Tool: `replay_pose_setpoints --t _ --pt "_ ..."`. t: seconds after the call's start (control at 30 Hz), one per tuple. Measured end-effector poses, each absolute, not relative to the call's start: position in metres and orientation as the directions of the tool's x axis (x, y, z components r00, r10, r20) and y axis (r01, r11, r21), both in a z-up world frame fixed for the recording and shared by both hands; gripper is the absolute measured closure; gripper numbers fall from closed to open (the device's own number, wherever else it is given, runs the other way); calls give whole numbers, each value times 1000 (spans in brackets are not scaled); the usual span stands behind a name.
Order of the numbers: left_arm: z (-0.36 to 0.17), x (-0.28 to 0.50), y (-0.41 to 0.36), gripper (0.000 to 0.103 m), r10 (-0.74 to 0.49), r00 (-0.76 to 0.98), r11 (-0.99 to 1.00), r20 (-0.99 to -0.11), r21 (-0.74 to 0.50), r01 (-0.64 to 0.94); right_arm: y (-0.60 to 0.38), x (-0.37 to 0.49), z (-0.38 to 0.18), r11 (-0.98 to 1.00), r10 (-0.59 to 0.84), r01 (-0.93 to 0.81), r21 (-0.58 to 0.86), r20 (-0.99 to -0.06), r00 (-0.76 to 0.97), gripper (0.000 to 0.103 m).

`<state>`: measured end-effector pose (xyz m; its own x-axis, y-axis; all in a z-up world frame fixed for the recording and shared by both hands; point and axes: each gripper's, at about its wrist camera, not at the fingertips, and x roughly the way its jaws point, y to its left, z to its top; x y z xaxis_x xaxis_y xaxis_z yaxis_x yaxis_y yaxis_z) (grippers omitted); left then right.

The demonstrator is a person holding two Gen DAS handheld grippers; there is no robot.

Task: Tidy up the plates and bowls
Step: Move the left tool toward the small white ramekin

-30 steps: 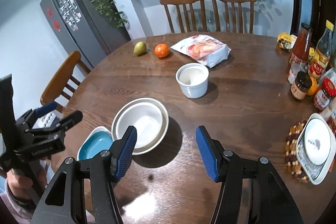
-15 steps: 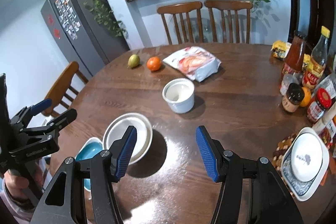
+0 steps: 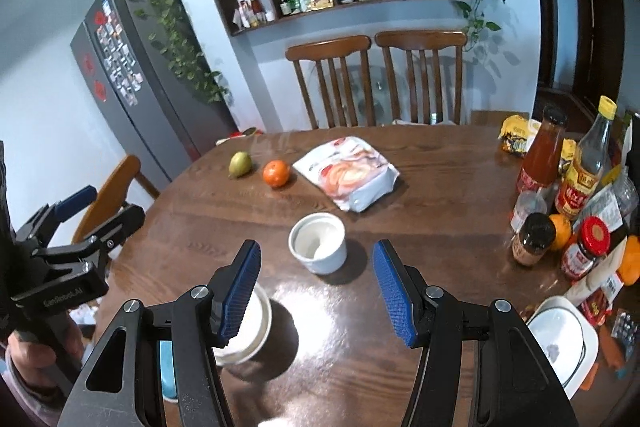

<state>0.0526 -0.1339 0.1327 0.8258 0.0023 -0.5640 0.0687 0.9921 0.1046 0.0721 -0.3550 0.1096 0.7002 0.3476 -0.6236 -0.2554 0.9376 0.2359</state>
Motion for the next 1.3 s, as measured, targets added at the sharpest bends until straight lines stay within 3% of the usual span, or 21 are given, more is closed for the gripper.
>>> replay_pose_setpoints --t 0.47,1.13,1.3 --pt "67 114 -149 1 17 727 991 -687 106 76 -359 131 49 944 329 -191 269 -729 600 44" --pt "-16 181 -173 2 37 591 981 -806 143 134 -350 195 -38 889 437 -110 445 -752 494 43" --pt "-24 190 -181 7 31 572 977 -820 147 157 -346 204 -47 875 458 -96 475 -745 486 43"
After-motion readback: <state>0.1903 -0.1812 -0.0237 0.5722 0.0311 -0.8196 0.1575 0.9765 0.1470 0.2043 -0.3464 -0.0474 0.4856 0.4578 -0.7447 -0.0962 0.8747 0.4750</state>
